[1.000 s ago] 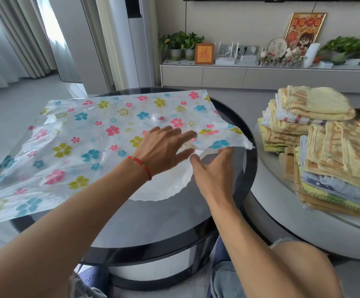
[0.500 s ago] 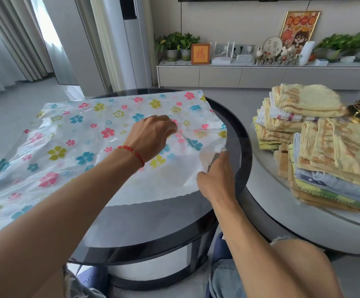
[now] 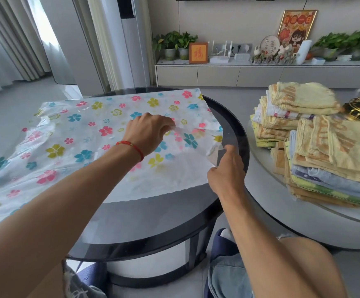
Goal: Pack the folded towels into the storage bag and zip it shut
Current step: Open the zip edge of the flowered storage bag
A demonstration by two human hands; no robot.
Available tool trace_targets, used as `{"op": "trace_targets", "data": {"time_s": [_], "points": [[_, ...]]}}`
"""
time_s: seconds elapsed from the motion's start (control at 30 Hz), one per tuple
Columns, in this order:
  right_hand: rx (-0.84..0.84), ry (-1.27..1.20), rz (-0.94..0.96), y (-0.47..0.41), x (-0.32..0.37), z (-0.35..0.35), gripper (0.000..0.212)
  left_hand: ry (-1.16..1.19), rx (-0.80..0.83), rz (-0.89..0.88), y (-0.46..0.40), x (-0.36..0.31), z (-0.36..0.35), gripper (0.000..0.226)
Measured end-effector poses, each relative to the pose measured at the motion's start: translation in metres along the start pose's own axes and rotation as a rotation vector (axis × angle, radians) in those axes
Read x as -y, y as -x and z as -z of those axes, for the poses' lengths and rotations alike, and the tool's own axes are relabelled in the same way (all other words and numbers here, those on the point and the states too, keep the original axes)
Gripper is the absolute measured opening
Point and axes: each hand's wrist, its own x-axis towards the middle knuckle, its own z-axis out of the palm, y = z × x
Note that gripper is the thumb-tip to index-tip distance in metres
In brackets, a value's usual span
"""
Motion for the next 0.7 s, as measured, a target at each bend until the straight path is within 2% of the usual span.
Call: {"op": "trace_targets", "data": {"time_s": [0.13, 0.23, 0.3, 0.37, 0.47, 0.5, 0.57, 0.63, 0.7], "points": [[-0.032, 0.104, 0.088, 0.008, 0.004, 0.004, 0.089, 0.016, 0.012, 0.015, 0.002, -0.010, -0.008, 0.025], [-0.253, 0.241, 0.359, 0.014, 0.020, 0.008, 0.099, 0.029, 0.042, -0.036, 0.013, -0.018, -0.012, 0.026], [-0.322, 0.404, 0.499, 0.013, 0.033, 0.007, 0.099, 0.070, 0.039, -0.051, 0.023, -0.018, -0.012, 0.029], [-0.270, 0.577, 0.545, 0.011, 0.043, 0.001, 0.084, 0.156, 0.059, -0.078, 0.037, -0.017, -0.012, 0.035], [-0.197, 0.611, 0.575, 0.006, 0.045, -0.009, 0.011, 0.173, 0.133, -0.040, 0.069, -0.007, -0.015, 0.054], [-0.185, 0.584, 0.550, 0.005, 0.044, -0.009, 0.008, 0.140, 0.162, -0.007, 0.084, 0.000, -0.014, 0.060], [-0.165, 0.560, 0.481, -0.003, 0.041, -0.007, 0.020, 0.051, 0.206, 0.057, 0.115, 0.024, -0.010, 0.061], [-0.162, 0.527, 0.423, -0.010, 0.037, -0.004, 0.019, -0.032, 0.231, 0.116, 0.140, 0.053, 0.002, 0.053], [-0.198, 0.530, 0.453, -0.006, 0.038, -0.005, 0.011, -0.074, 0.252, 0.148, 0.154, 0.075, 0.016, 0.036]]}}
